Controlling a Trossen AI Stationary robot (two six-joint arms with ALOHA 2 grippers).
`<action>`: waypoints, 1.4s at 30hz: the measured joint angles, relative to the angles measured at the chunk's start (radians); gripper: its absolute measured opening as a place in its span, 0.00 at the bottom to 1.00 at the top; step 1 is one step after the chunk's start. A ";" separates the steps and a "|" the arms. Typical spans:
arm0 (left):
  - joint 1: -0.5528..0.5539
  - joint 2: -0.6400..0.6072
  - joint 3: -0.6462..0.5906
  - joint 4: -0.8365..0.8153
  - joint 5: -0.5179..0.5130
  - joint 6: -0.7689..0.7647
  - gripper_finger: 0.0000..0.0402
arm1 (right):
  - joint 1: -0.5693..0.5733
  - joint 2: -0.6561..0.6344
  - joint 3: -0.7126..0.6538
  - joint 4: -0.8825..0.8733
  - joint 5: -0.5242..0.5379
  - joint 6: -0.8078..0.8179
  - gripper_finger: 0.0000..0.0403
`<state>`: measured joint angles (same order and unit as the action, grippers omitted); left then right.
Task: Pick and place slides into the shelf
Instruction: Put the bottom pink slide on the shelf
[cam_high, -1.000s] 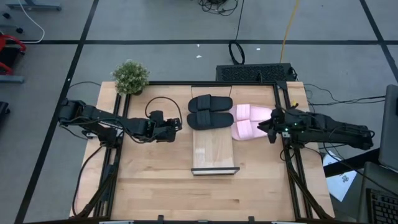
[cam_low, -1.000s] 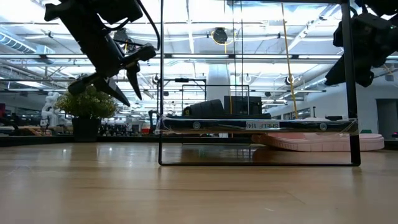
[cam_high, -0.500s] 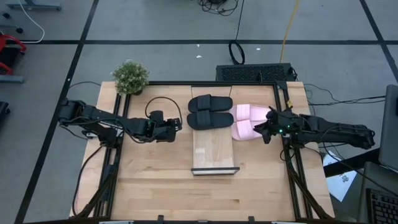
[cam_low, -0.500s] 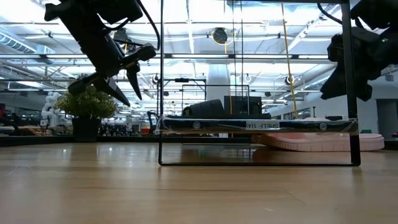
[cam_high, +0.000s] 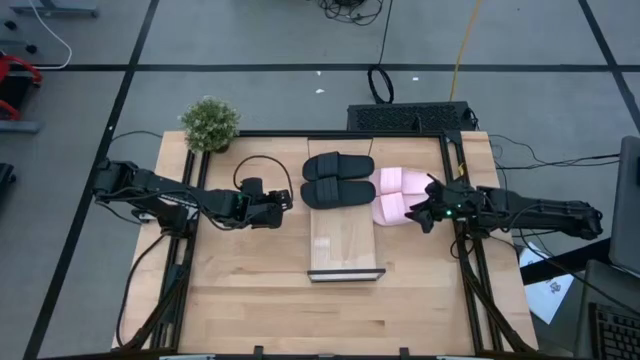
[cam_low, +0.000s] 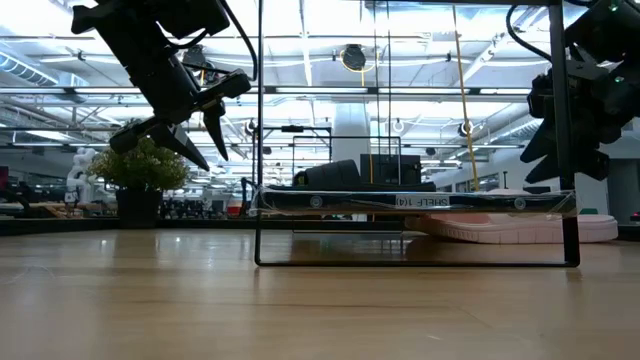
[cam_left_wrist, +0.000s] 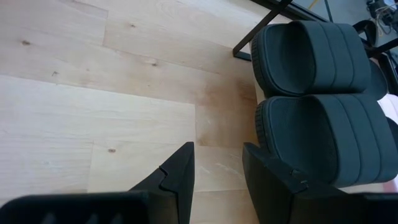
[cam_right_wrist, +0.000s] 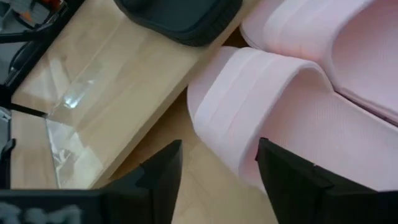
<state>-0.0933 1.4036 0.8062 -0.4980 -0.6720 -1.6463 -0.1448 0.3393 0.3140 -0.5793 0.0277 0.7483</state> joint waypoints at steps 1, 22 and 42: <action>0.000 0.000 0.000 0.000 0.000 0.000 0.32 | 0.000 0.000 -0.003 0.000 0.002 0.000 0.51; 0.000 0.000 0.000 -0.002 0.008 0.002 0.32 | -0.001 0.009 -0.175 0.275 0.037 0.081 0.51; 0.000 0.000 0.000 -0.004 0.017 0.002 0.32 | -0.001 0.176 -0.178 0.332 0.048 0.127 0.35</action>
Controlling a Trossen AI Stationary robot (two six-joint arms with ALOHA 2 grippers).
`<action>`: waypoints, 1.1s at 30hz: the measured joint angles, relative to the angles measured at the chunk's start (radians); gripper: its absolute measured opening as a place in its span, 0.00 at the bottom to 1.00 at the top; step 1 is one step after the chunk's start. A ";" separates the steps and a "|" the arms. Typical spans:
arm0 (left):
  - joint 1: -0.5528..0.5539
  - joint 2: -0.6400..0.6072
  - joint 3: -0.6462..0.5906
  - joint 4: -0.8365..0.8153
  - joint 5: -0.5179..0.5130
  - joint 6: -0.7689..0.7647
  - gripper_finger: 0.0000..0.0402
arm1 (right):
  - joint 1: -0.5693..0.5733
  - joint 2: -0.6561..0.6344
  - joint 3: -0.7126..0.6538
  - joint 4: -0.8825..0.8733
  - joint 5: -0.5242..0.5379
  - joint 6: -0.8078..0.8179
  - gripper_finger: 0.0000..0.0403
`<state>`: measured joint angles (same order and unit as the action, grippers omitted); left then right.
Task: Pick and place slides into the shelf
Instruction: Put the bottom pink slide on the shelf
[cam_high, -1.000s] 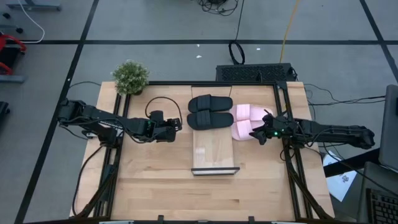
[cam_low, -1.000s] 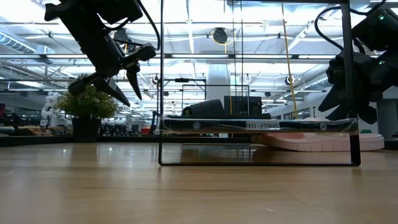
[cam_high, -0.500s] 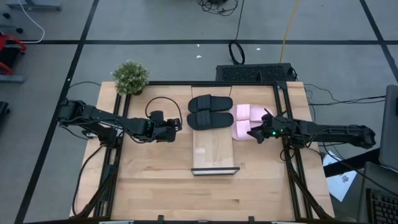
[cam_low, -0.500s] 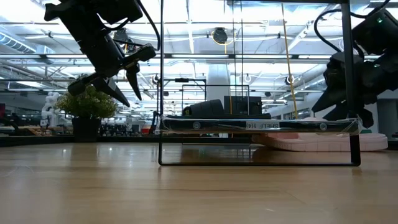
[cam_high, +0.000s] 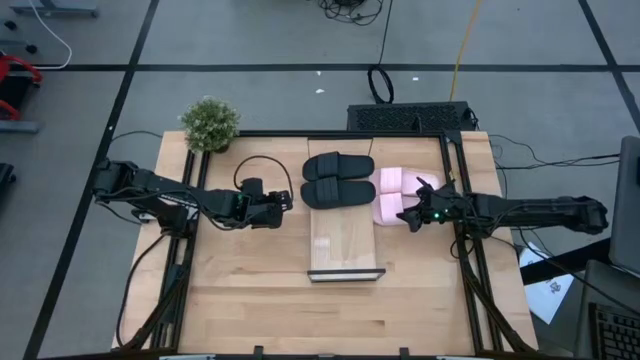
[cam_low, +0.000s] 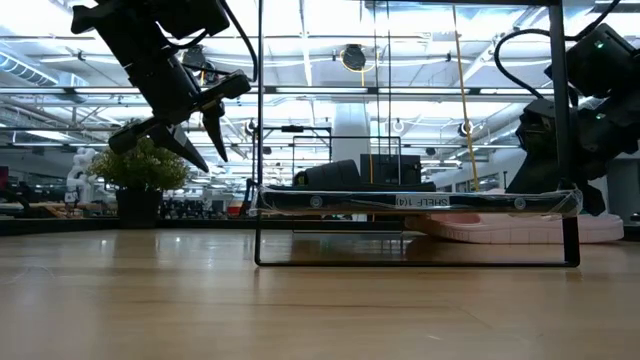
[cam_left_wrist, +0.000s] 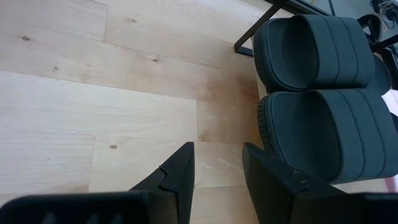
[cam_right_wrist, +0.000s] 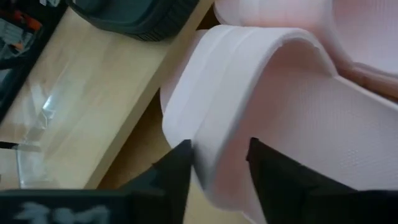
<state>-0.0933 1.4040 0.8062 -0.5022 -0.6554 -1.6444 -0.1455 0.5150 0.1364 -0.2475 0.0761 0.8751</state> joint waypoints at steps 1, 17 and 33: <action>0.000 0.000 0.000 0.000 0.000 0.000 0.32 | 0.000 0.006 -0.001 0.005 -0.001 0.000 0.31; 0.000 0.000 0.000 -0.002 0.001 0.000 0.32 | 0.001 0.013 0.000 -0.127 -0.051 0.069 0.01; 0.000 0.000 0.000 -0.003 0.004 0.021 0.32 | 0.002 0.015 0.319 -0.681 -0.029 -0.002 0.00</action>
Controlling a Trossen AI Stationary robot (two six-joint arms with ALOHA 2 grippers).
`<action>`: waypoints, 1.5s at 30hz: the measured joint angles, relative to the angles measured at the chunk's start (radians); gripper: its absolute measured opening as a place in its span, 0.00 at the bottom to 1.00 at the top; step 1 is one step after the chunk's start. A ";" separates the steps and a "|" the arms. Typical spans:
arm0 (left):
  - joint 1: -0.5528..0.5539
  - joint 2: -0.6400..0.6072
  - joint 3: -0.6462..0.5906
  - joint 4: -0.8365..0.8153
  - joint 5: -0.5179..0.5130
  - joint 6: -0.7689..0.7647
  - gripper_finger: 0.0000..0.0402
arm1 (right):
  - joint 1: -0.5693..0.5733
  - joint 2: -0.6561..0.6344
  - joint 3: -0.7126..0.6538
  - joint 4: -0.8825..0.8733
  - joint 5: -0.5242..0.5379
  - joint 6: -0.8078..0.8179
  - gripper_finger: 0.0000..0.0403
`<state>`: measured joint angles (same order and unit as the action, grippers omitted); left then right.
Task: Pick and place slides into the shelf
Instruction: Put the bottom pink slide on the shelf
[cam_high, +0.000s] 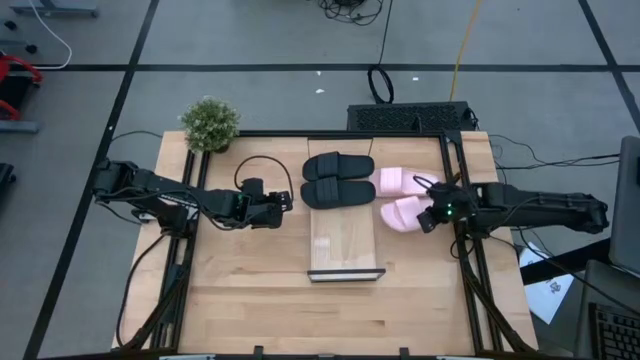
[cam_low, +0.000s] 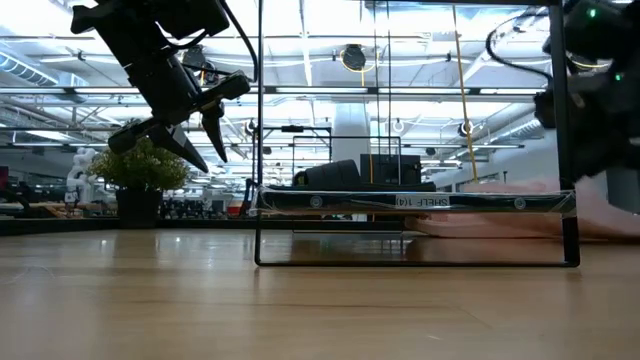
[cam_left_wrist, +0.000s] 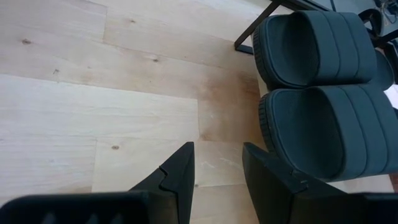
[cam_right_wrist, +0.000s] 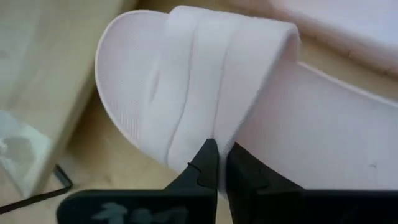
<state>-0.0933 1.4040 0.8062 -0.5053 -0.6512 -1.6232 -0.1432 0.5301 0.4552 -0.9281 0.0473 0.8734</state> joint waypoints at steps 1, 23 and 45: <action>0.000 0.000 0.000 0.000 0.000 0.000 0.32 | 0.000 0.000 0.022 -0.009 0.001 -0.003 0.00; 0.000 0.000 0.000 -0.028 0.000 0.001 0.32 | 0.121 0.167 0.242 0.388 -0.076 0.241 0.00; 0.000 0.000 0.000 -0.045 0.013 0.058 0.32 | 0.511 0.474 0.243 0.836 0.273 0.584 0.00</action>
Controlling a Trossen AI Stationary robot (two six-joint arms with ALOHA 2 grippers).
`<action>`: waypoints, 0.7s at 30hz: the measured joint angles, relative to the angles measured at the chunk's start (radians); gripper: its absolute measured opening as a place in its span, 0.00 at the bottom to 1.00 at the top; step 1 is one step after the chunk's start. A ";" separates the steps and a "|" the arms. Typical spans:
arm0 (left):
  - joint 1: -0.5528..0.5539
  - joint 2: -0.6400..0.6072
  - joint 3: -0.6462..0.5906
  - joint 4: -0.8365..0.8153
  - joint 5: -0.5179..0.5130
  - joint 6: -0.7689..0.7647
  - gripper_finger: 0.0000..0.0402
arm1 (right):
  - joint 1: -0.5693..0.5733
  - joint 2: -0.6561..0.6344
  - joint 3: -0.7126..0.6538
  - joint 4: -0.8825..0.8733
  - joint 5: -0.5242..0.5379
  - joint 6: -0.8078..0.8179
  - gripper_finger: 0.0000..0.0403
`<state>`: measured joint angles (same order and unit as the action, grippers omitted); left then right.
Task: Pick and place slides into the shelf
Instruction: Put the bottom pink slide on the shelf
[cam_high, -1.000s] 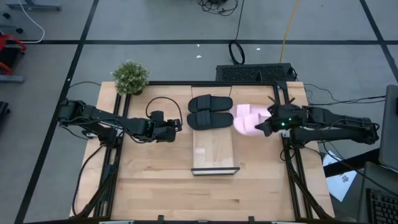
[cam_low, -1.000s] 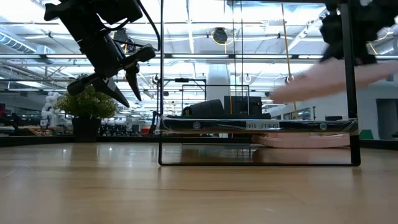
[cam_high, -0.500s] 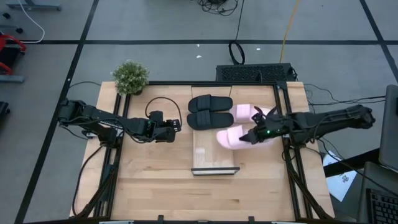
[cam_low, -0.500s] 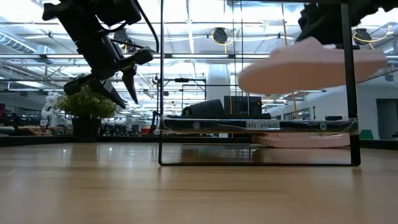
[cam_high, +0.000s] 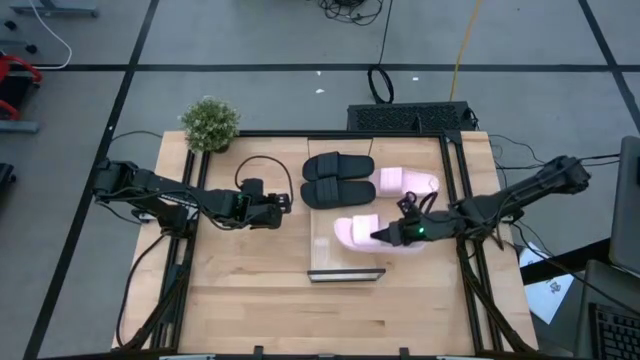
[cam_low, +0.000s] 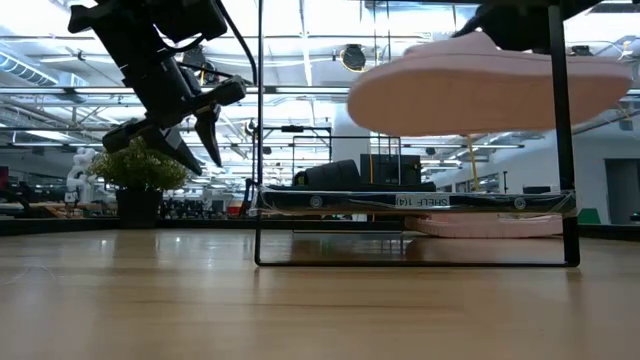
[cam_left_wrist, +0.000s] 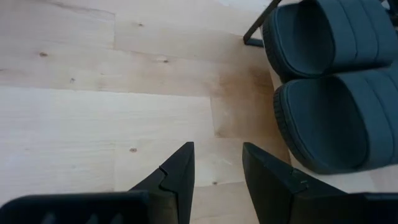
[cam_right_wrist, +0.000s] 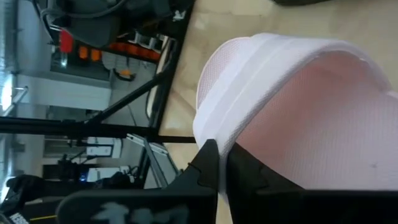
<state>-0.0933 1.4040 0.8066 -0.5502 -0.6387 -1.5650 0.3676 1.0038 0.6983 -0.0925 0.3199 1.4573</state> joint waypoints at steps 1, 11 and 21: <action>0.000 0.000 0.000 0.000 0.006 0.008 0.32 | 0.002 0.022 0.000 0.034 0.002 0.000 0.00; 0.000 0.000 0.000 0.000 0.011 0.052 0.32 | -0.008 0.228 0.000 0.351 -0.029 -0.027 0.00; 0.000 0.000 0.000 -0.004 0.012 0.052 0.32 | -0.021 0.376 0.128 0.359 -0.122 -0.055 0.00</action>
<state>-0.0933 1.4040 0.8066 -0.5537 -0.6266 -1.5127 0.3462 1.3798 0.8266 0.2662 0.1976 1.4021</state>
